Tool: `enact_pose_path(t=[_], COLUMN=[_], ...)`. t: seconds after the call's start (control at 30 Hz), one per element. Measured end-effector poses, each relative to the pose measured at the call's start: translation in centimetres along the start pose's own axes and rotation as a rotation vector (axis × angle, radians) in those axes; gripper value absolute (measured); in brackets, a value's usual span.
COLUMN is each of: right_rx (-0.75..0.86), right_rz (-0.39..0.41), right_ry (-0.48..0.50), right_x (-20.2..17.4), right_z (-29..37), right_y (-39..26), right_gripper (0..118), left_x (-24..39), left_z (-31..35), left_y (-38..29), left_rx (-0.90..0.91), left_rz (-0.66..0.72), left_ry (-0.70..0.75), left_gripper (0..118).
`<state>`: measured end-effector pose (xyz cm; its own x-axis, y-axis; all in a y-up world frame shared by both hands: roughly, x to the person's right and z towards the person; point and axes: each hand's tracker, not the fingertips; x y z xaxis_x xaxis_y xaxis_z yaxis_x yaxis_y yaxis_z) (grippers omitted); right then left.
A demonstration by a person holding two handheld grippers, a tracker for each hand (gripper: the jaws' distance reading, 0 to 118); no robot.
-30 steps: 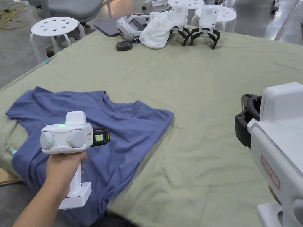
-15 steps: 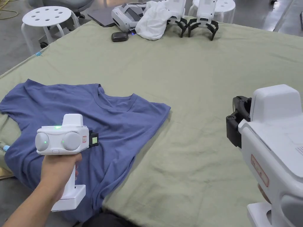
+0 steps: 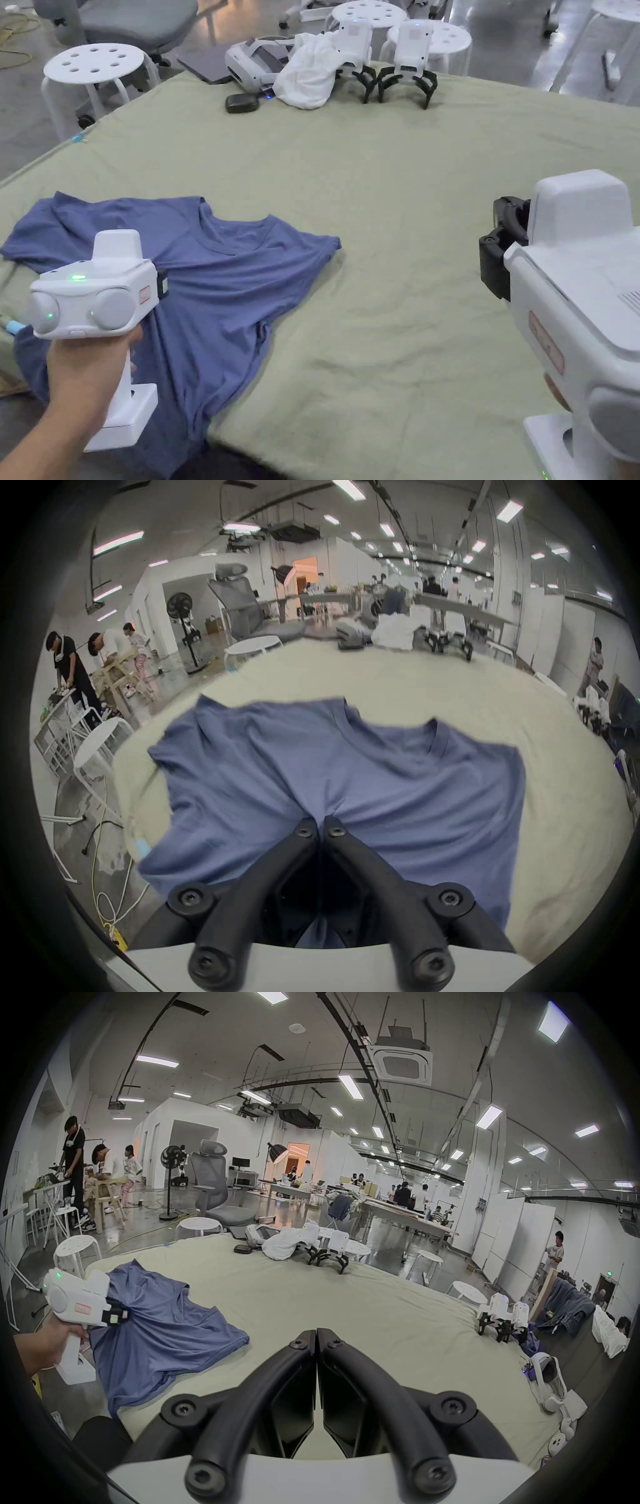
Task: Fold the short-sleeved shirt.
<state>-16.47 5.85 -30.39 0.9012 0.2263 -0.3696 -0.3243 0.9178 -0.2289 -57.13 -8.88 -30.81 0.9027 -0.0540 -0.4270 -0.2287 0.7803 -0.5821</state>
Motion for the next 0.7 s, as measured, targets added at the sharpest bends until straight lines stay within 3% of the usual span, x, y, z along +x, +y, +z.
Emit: enact_pose_path(t=[0.3, 0.57, 0.7], right_rx=[0.044, 0.08, 0.113], right_rz=[-0.017, -0.085, -0.055], right_ry=[-0.017, -0.029, -0.082], right_x=[1.3, 3.7, 5.0], right_z=[2.3, 4.6, 6.3], right_y=[0.7, 1.4, 1.8], right_gripper=[5, 5, 5], left_x=[-0.1, 4.8, 7.7], left_z=[7.7, 16.4, 19.1], left_y=[5.7, 13.5, 16.2], left_rx=[0.271, 0.511, 0.59], left_rz=[-0.023, -0.13, -0.156], left_ry=[-0.015, -0.099, -0.165], left_gripper=[0, 0, 0])
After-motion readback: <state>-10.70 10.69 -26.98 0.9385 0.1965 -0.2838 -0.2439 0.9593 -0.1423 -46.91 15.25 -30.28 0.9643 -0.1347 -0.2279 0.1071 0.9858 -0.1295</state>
